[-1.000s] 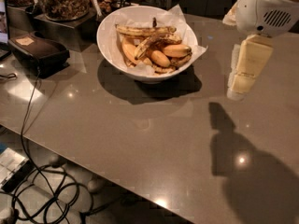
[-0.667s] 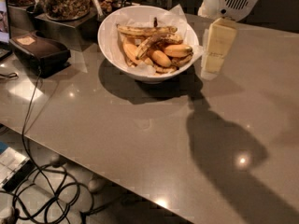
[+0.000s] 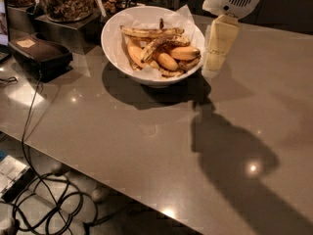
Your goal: Pick banana from white bowl
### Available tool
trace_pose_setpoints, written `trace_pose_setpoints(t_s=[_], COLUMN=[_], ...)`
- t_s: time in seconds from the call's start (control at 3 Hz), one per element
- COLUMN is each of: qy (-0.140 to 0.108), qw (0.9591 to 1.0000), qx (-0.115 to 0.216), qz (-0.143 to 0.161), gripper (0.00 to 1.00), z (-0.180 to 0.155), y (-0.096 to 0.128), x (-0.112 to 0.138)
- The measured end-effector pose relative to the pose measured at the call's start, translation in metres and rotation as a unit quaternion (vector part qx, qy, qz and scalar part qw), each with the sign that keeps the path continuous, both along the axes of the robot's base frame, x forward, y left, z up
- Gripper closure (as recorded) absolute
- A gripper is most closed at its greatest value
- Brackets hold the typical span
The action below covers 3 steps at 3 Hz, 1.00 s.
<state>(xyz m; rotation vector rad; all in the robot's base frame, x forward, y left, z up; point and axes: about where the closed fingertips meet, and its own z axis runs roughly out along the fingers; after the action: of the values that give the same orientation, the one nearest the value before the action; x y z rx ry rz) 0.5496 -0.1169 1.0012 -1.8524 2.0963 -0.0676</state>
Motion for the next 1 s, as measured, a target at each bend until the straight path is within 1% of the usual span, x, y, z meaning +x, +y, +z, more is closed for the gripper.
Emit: trace_pose_setpoints(t_s=[0.67,1.0], qy=[0.007,0.013], qw=[0.9997,0.9992], qx=[0.024,0.038], qz=[-0.003,-0.005], gripper=[0.0,0.0], z=[0.009,0.008], y=[0.031,0.043], x=[0.045,0.067])
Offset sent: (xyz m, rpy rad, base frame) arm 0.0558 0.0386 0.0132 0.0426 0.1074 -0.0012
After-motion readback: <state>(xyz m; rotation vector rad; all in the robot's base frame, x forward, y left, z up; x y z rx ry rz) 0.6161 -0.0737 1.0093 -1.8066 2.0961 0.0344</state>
